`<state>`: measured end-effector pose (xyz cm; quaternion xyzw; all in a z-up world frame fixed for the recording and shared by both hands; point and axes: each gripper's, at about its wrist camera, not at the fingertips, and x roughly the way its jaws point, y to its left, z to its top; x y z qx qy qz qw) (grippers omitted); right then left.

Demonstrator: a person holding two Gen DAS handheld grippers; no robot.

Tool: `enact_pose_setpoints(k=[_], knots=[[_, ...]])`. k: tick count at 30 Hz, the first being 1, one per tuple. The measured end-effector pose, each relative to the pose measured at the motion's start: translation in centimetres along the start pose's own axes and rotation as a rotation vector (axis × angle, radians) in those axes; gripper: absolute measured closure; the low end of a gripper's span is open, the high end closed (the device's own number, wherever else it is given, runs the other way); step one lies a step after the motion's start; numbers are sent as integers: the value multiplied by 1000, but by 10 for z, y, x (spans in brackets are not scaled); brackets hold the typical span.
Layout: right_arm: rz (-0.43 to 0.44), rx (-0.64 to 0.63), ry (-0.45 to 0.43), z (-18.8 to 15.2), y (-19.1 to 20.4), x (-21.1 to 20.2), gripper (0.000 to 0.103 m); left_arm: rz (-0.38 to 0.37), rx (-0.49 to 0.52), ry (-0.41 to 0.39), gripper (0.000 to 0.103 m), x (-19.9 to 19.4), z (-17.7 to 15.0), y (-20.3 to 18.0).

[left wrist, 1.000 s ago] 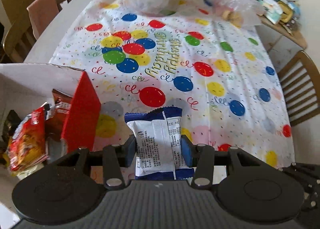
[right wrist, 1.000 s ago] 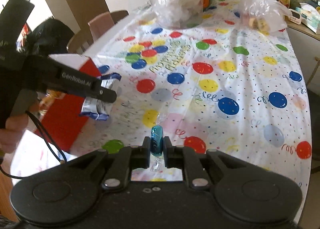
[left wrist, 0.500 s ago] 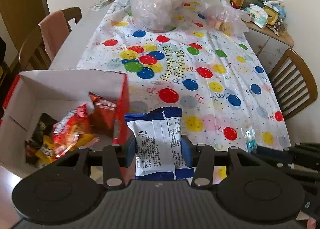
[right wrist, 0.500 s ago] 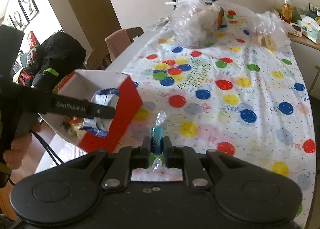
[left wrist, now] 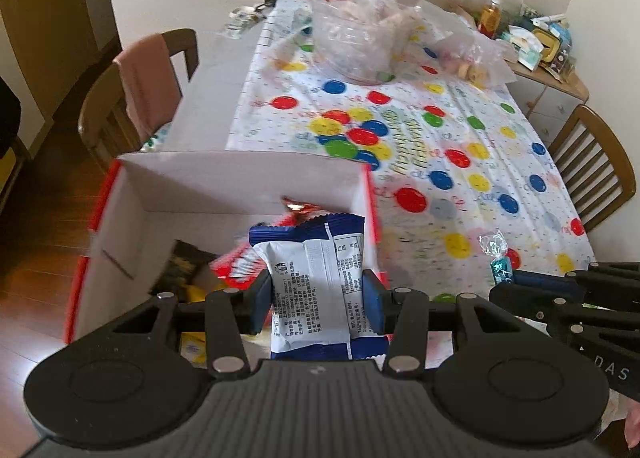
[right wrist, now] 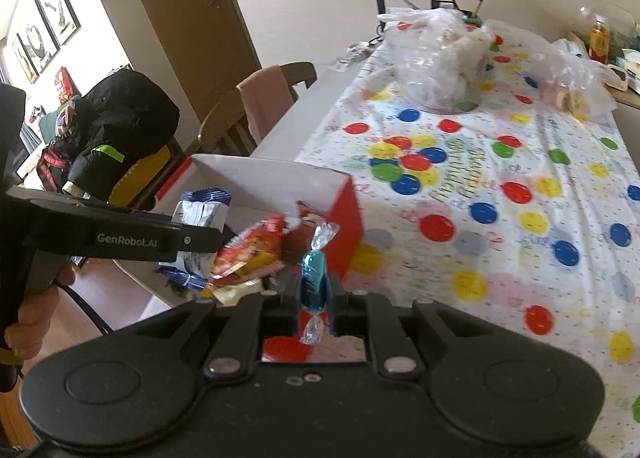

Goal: Organize snacks
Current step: 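Carry both held items over into the cardboard box, then open both grippers to drop the items into the box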

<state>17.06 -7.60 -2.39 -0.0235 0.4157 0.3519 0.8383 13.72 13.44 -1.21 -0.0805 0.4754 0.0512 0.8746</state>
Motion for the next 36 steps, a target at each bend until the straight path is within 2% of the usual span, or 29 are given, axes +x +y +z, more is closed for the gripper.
enact_pose_setpoints(k=[11,19,29,36], knots=[[-29,7,40,13,61,54,92,18,-5,16,57,8,1,81],[-33,-7,98,17,97,98,93,49,25,51,57,29,-4,122],[-12,-55,164,10,128,142,93,57,95,83,57,53,-16,139],[-37,-120,197,2,141,158,93,46,124,102,57,69,-23,141]])
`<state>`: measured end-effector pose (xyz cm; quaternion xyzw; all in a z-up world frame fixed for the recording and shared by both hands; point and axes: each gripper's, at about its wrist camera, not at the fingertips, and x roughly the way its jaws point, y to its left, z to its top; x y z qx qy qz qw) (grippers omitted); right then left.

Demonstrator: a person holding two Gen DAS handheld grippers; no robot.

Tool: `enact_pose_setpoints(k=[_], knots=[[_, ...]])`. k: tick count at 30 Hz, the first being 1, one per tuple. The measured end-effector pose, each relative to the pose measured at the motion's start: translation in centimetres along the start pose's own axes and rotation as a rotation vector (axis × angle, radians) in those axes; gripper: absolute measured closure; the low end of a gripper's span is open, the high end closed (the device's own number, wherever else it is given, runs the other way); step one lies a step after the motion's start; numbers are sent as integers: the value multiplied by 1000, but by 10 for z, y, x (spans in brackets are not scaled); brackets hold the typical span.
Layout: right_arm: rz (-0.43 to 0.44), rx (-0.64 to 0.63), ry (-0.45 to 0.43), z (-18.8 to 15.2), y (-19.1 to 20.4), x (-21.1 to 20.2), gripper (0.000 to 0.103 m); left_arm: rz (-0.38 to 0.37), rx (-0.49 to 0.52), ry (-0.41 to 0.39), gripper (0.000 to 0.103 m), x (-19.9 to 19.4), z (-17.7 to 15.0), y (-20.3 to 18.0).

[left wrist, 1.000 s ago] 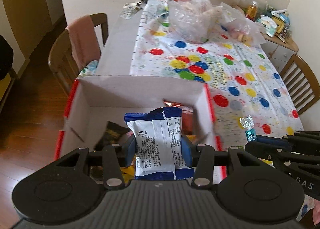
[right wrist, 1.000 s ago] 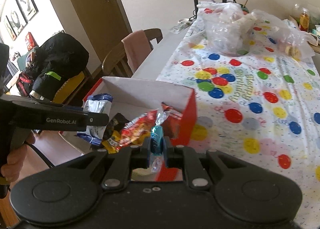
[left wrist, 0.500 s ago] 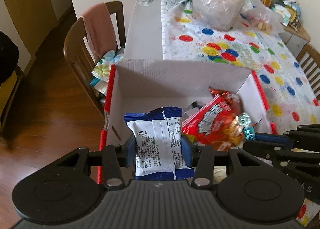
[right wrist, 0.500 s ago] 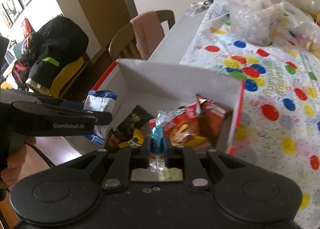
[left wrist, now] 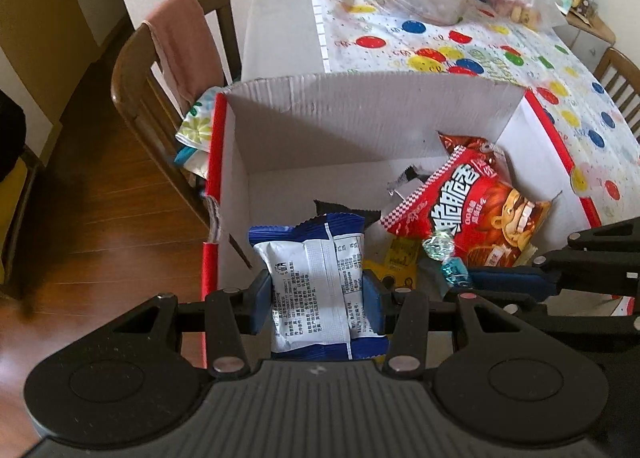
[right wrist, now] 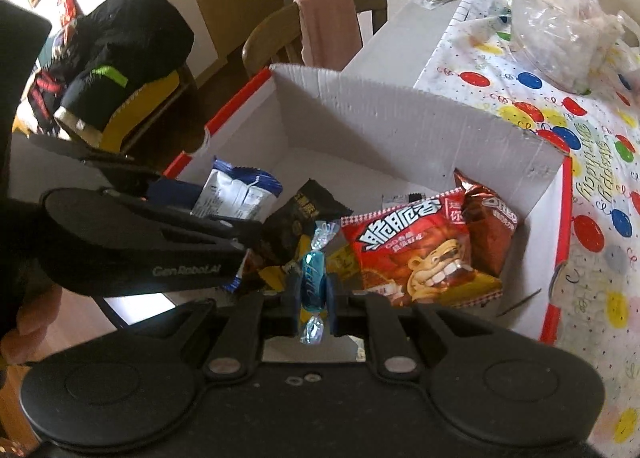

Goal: Organize snacks
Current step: 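Open both grippers to drop the items into the box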

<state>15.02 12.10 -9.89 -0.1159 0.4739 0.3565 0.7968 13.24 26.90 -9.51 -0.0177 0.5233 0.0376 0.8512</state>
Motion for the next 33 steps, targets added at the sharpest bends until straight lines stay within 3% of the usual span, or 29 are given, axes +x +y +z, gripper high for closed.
enact_pose_setpoints(k=[8,20,29,33], knots=[[-29,-24,34,-4,4,13,92,-5,10,18,56,14,-4,-5],[-13,-7,19,-9,3,3,79,-15,0,-19,56,4,-7,-8],[7,65,-61,-17,-8,-32,62,-28,-14,-86,47,-24,-13,-8],[0,99,-101,-22,-14,-48,52,-36,-24,-125,39,-40,-15,-9]])
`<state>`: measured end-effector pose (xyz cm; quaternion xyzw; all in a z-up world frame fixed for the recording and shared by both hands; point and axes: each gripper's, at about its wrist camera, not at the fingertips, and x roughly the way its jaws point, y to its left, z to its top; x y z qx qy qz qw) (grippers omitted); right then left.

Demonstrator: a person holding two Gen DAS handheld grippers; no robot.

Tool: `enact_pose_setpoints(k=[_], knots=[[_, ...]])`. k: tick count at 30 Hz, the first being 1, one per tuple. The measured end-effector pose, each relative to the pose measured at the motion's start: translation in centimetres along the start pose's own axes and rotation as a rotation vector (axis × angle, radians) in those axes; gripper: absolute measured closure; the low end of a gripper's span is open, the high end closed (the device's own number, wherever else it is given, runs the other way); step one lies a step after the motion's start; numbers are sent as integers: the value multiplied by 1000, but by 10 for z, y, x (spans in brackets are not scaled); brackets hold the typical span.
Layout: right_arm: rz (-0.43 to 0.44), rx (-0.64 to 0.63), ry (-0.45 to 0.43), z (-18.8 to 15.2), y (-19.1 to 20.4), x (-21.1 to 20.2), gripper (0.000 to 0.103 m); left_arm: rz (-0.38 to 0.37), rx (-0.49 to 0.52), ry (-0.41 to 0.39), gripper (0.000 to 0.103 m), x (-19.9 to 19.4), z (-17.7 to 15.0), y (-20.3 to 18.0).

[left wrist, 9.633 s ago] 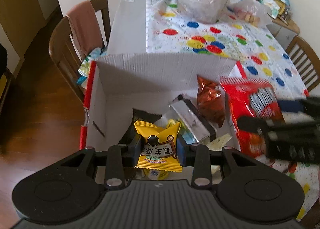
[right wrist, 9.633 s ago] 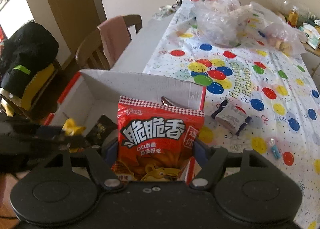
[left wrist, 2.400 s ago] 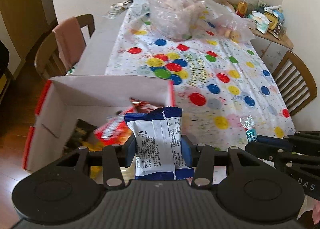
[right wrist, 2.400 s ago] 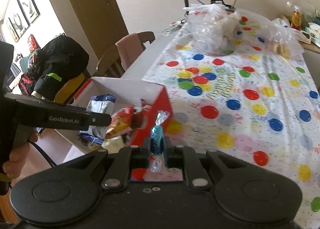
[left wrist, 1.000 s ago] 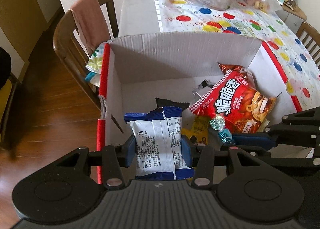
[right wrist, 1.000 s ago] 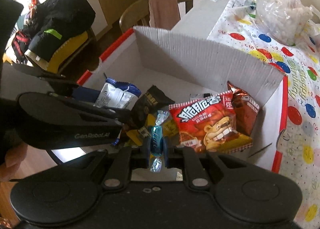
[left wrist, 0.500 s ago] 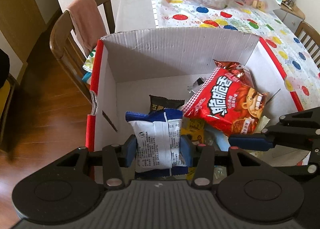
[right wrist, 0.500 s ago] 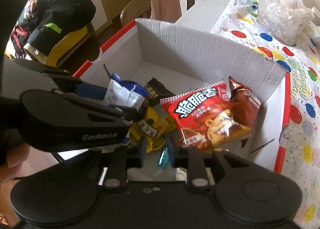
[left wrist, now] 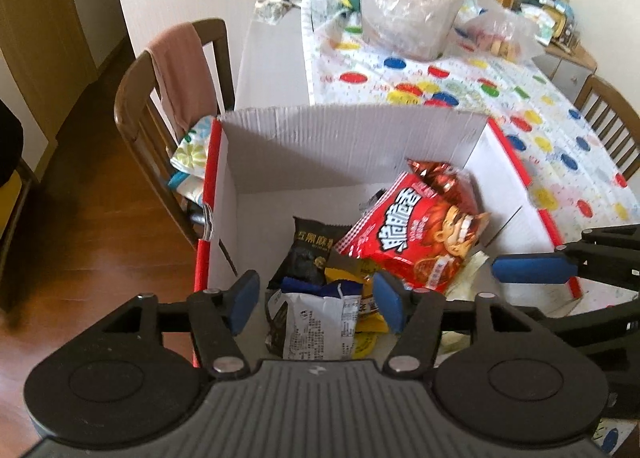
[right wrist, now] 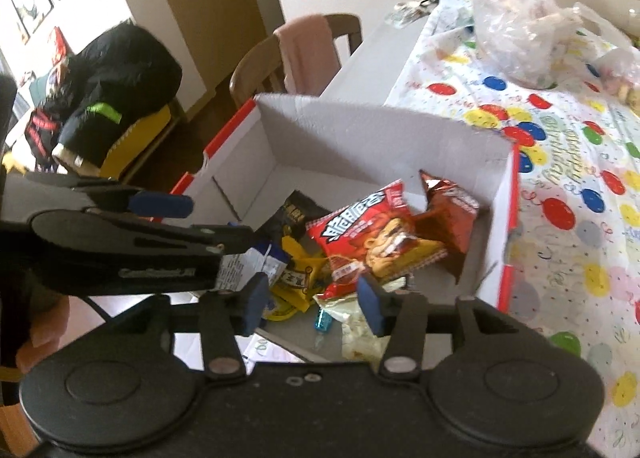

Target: Organize snacks

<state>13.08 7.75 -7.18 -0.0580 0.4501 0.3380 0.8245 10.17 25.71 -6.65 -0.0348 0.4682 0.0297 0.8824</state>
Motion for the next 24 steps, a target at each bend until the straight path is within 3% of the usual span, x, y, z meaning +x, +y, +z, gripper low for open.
enact_pose_setpoints(k=[2,4,11,12,18,24], knots=[[0,15,-26,-1,-3,-10,44,-5,-2,-20,38,-8,0,-2],[-6,26,-58,-2,-5,-19,29,-10,-2,-38,38,-16,0,-3],[-6,52,-140,-6,-7,-51,14,-29,-8,-102,33,-45,-2,-8],[-5,51,-154,-7,-7,-55,8,-29,-9,-111,32,-49,-3,-9],[-9,42,-228,-13,-4,-82,1,-26,-16,-160,24,-71,-8,-13],[-27,46,-280,-20,-3,-104,0,-31,-34,-189,19,-89,-15,-13]])
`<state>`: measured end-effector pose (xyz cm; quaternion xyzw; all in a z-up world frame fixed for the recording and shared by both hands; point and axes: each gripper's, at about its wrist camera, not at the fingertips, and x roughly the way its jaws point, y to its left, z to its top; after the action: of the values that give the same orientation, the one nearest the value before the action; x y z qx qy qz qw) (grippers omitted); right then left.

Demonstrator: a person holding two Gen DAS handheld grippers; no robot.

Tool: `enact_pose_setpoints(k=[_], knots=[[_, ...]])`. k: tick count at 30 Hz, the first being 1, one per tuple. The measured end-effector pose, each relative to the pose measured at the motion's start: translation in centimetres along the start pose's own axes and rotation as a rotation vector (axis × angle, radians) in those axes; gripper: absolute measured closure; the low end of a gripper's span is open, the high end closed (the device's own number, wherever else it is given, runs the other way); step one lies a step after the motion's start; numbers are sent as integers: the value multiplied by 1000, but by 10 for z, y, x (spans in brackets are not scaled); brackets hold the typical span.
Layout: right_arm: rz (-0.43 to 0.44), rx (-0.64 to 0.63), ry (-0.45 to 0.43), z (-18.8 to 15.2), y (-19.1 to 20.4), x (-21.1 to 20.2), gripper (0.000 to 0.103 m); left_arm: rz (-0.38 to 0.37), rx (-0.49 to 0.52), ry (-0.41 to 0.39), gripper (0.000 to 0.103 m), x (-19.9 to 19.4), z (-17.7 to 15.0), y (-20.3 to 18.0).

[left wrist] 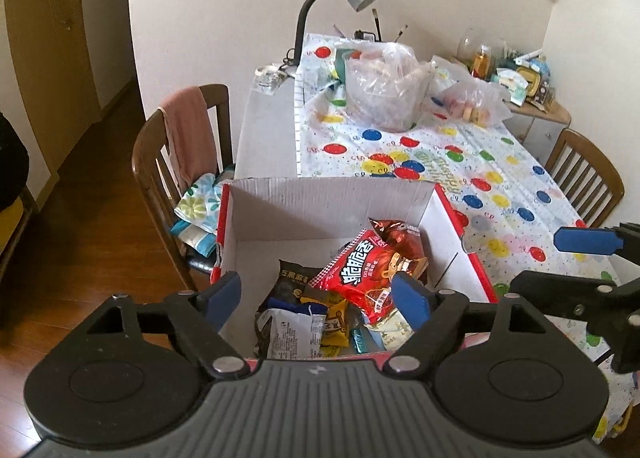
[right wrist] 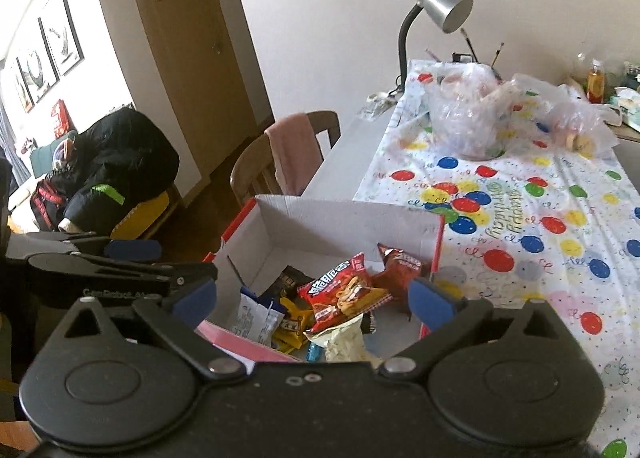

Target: Organize snacks

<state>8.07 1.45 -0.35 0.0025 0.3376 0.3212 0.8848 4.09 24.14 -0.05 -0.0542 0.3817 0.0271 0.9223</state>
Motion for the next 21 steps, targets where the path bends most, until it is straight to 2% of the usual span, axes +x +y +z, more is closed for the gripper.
enact_pose_setpoints(k=[2,6,11,21], knots=[[-7,2,-12,-2,0,-7,0,0,-4,-14,18,-7,-1,-1],[-41,36,-46,-9,-1,-17,0,10,-13,-19,4,-15,-2,-4],[-60,92,-75,-19,-1,-28,0,26,-22,-9,4,-23,-6,-6],[-61,87,-74,-21,8,-31,0,29,-38,28,4,-32,-17,-19]])
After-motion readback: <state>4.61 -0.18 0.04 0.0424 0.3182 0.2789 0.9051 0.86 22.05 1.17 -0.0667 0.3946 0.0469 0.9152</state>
